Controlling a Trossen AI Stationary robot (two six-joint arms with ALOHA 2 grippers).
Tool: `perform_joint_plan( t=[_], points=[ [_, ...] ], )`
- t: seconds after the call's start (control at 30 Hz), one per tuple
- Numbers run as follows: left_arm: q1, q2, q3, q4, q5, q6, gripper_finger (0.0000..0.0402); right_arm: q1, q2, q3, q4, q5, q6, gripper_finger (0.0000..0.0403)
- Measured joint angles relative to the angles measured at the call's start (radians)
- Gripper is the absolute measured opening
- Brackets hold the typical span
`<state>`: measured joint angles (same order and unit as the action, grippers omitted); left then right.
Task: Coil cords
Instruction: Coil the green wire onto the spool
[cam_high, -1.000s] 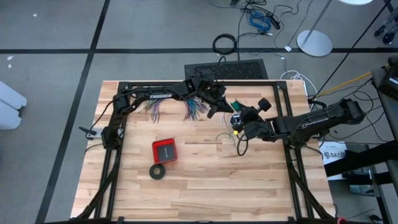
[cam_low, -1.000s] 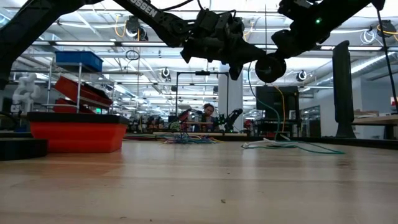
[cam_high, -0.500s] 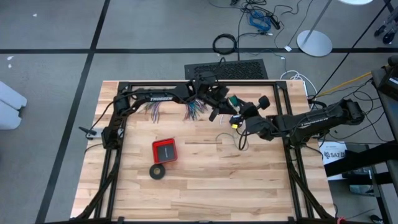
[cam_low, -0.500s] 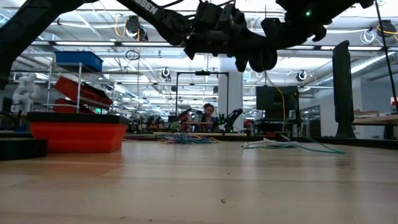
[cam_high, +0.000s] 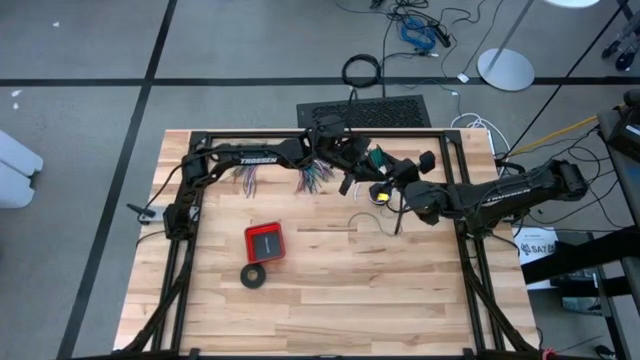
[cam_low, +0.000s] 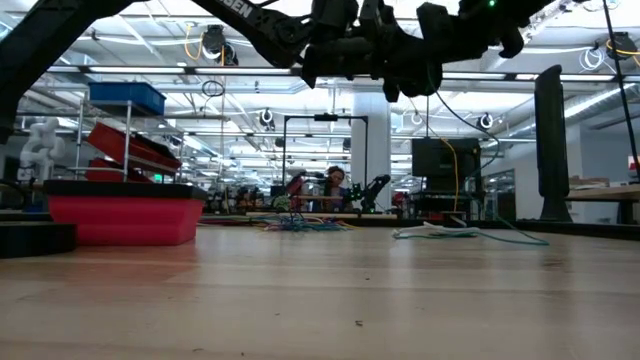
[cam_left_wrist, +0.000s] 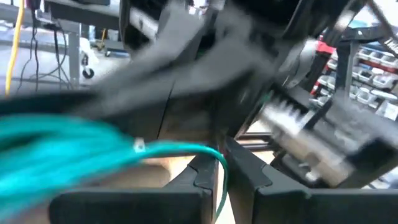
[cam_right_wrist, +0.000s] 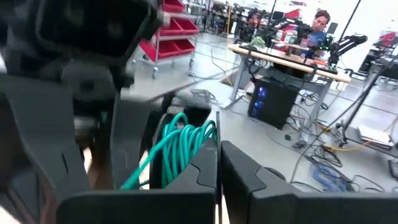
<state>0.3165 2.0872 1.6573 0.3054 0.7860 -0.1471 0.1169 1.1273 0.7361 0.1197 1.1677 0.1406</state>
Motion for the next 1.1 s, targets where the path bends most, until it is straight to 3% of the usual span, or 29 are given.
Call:
perform_joint_plan(
  t=[0.4, 0.5, 0.77, 0.9, 1.1],
  points=[
    [-0.045, -0.013, -0.001, 0.067, -0.156, 0.075, 0.0032, 0.009, -0.095, 0.001, 0.123, -0.026, -0.083, 0.0000],
    [-0.050, -0.034, -0.001, 0.115, -0.193, 0.086, 0.0032, 0.010, -0.099, 0.002, 0.219, -0.031, -0.134, 0.0000],
    [-0.061, -0.069, 0.000, 0.138, -0.200, 0.138, 0.0032, 0.008, -0.104, 0.002, 0.565, -0.203, -0.341, 0.0000],
    [-0.066, -0.069, 0.000, 0.120, -0.182, 0.159, 0.0032, 0.014, -0.123, 0.002, 0.548, -0.258, -0.323, 0.0000],
    [-0.056, -0.068, -0.001, 0.096, -0.154, 0.191, 0.0032, 0.081, -0.164, 0.001, 0.470, -0.259, -0.306, 0.0000]
  ],
)
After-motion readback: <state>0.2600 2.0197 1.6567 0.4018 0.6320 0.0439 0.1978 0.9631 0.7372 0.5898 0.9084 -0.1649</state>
